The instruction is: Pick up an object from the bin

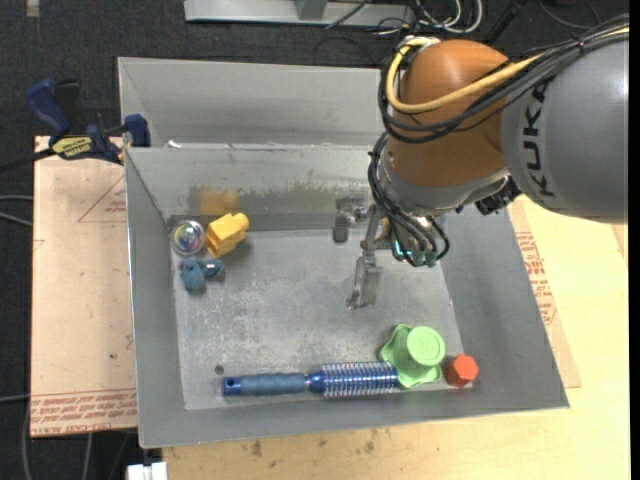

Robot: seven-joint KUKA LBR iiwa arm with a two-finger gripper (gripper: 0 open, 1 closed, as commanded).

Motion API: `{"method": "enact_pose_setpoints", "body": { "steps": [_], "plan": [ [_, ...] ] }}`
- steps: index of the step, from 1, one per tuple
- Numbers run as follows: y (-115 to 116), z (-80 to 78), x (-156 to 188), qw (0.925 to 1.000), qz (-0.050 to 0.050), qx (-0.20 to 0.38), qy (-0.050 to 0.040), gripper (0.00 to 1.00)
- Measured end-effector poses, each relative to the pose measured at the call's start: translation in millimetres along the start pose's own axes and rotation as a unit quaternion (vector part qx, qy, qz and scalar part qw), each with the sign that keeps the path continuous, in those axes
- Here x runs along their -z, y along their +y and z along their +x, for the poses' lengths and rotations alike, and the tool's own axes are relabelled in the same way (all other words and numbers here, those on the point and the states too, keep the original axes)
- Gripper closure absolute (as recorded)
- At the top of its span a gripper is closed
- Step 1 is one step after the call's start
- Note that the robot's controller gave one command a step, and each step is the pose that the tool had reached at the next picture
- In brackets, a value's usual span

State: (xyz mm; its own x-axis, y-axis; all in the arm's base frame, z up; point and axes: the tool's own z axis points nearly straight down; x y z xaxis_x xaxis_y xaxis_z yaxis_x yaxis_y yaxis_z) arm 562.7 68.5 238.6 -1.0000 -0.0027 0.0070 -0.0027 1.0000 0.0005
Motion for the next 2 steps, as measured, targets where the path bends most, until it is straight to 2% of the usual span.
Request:
{"method": "enact_pose_setpoints", "body": {
  "steps": [1,2],
  "plan": [
    [24,78.0,-118,0.9616,0.000,0.275,-0.0002,0.00],
    [30,74.5,-167,0.9658,0.002,0.259,-0.0162,0.00]
  ]
}}
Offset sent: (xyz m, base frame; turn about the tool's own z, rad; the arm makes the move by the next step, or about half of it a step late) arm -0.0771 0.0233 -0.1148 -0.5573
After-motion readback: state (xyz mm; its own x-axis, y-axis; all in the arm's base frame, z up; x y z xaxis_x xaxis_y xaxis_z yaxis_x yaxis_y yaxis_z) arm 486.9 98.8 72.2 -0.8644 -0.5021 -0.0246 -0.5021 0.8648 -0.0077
